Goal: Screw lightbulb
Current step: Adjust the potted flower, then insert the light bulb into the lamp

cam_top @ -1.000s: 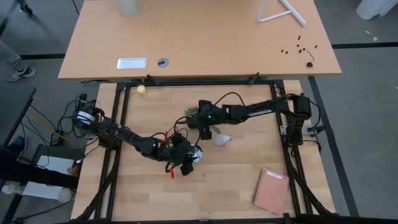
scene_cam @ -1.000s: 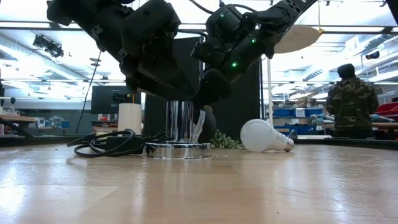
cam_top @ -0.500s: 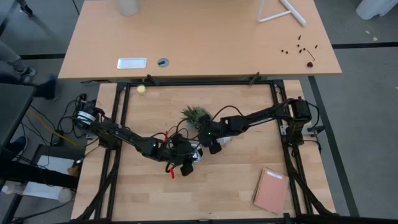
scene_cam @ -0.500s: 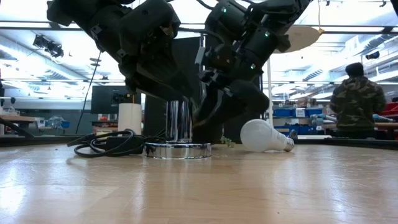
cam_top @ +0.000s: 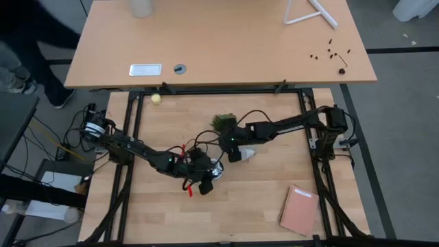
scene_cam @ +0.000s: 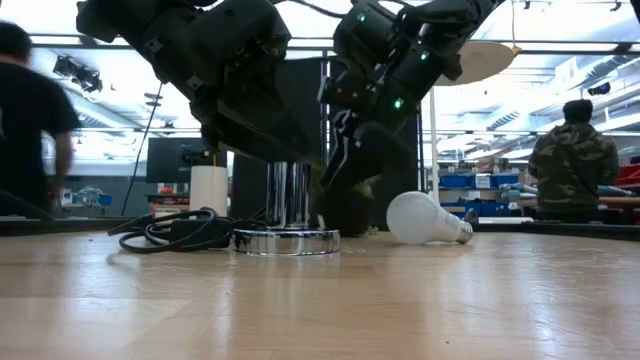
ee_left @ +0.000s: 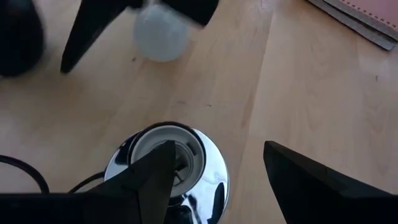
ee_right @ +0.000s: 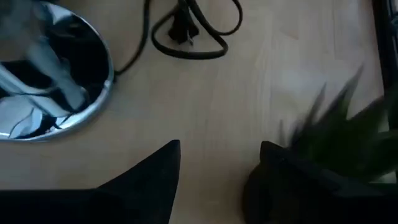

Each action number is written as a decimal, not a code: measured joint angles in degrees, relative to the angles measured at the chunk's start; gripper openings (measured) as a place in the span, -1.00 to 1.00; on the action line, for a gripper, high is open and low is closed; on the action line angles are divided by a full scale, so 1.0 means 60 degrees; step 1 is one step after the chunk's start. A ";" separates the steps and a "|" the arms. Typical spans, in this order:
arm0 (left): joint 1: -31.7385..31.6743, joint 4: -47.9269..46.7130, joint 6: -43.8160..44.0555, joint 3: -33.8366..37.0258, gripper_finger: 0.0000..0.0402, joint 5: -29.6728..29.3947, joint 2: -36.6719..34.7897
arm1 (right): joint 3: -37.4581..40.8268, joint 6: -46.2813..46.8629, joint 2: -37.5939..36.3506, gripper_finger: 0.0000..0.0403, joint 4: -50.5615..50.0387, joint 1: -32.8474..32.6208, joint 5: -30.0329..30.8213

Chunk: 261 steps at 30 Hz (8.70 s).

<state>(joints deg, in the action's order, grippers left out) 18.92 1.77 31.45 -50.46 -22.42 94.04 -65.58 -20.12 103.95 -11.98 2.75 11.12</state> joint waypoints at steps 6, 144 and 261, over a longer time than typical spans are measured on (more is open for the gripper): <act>0.0000 -0.0014 0.0013 0.0000 0.24 0.0030 -0.0004 | -0.0011 0.0375 -0.0256 0.15 0.0122 -0.0098 -0.0428; -0.0011 0.0428 0.0042 -0.0007 0.24 0.0828 -0.0007 | -0.0012 0.4095 -0.2698 -0.13 -0.7771 0.1395 0.2184; 0.0000 0.0390 -0.0913 -0.0005 0.24 0.1363 -0.0004 | 0.6775 1.3774 -0.8391 -0.37 -0.4668 -0.2732 0.3945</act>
<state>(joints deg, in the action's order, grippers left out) 18.92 4.11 25.97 -50.49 -14.24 94.02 -24.93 62.52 53.60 -40.00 -13.65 34.79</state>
